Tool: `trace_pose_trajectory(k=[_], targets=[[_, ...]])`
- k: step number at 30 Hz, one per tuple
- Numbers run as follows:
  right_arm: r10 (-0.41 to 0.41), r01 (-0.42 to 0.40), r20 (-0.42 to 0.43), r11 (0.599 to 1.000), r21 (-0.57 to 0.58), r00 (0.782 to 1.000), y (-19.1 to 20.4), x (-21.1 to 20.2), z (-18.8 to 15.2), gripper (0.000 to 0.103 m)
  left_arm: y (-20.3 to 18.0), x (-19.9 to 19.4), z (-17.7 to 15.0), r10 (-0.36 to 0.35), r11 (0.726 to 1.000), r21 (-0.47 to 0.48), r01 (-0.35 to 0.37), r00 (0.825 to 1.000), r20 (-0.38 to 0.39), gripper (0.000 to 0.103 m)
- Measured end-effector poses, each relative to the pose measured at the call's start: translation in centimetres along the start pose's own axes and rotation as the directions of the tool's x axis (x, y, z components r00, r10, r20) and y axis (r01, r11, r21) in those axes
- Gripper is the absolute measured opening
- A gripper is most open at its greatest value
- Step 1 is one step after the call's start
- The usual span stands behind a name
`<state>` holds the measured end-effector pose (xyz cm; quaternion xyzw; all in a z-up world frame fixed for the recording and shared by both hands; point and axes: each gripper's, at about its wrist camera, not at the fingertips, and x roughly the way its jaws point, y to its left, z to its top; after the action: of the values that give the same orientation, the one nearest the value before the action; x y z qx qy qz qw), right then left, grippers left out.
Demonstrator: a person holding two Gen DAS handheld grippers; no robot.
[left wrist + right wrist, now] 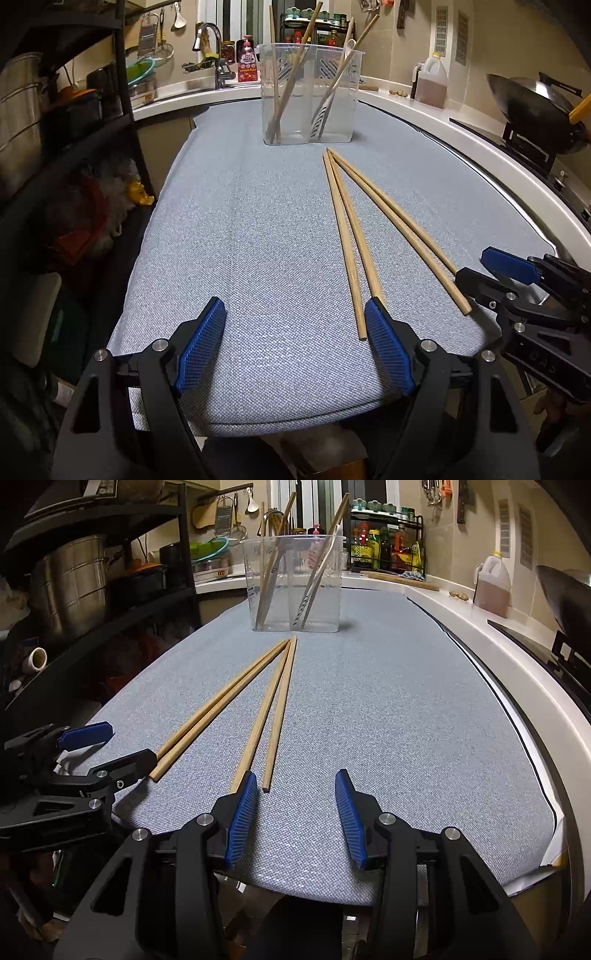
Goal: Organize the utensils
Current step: 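Withdraw both grippers and move back over the remaining chopsticks, then close the left gripper on one chopstick while the right gripper grasps another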
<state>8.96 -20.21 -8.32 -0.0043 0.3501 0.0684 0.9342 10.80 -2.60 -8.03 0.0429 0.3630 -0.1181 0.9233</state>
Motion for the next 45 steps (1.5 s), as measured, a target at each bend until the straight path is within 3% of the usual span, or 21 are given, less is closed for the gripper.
trace_pose_trajectory(k=[8,16,21,26,28,29,33,37,45], targets=[[0.000,0.001,0.071,1.000,-0.009,0.997,-0.4,1.3,0.3,0.046,-0.2,1.1,0.8,0.002,1.000,0.011,-0.002,1.000,0.028,0.076],[0.008,-0.003,0.184,1.000,-0.024,0.983,-0.1,2.3,-0.1,0.044,-1.0,1.6,0.5,0.007,1.000,0.010,-0.008,0.993,0.121,0.071],[0.023,-0.015,0.214,0.999,-0.037,0.976,0.4,2.2,-0.5,0.028,-2.1,1.2,-0.2,-0.023,0.999,0.047,0.016,0.986,0.166,0.041],[0.018,-0.012,0.233,1.000,-0.025,0.972,0.4,1.6,-1.1,0.019,-2.6,0.8,-0.7,-0.024,0.999,0.048,0.015,0.981,0.191,0.032],[0.034,-0.028,0.231,0.999,-0.030,0.972,0.5,1.6,-1.0,0.007,-3.0,0.7,-0.7,-0.047,0.997,0.072,0.033,0.981,0.190,0.019],[0.047,-0.039,0.224,0.998,-0.040,0.973,0.7,1.7,-0.9,0.005,-3.2,0.8,-0.5,-0.056,0.995,0.090,0.040,0.982,0.183,0.006],[0.033,-0.029,0.180,0.999,-0.022,0.983,0.4,1.5,-0.2,0.005,-2.8,0.4,-0.1,-0.059,0.996,0.068,0.050,0.987,0.147,0.006],[0.027,-0.028,0.186,1.000,0.001,0.982,-0.4,0.1,0.1,0.005,-1.9,-1.6,0.4,-0.053,0.998,0.054,0.044,0.981,0.188,0.006],[0.022,-0.023,0.287,1.000,0.000,0.958,-0.6,-4.1,1.7,0.005,-1.2,-6.4,2.9,-0.041,0.998,0.065,0.021,0.946,0.321,0.006]])
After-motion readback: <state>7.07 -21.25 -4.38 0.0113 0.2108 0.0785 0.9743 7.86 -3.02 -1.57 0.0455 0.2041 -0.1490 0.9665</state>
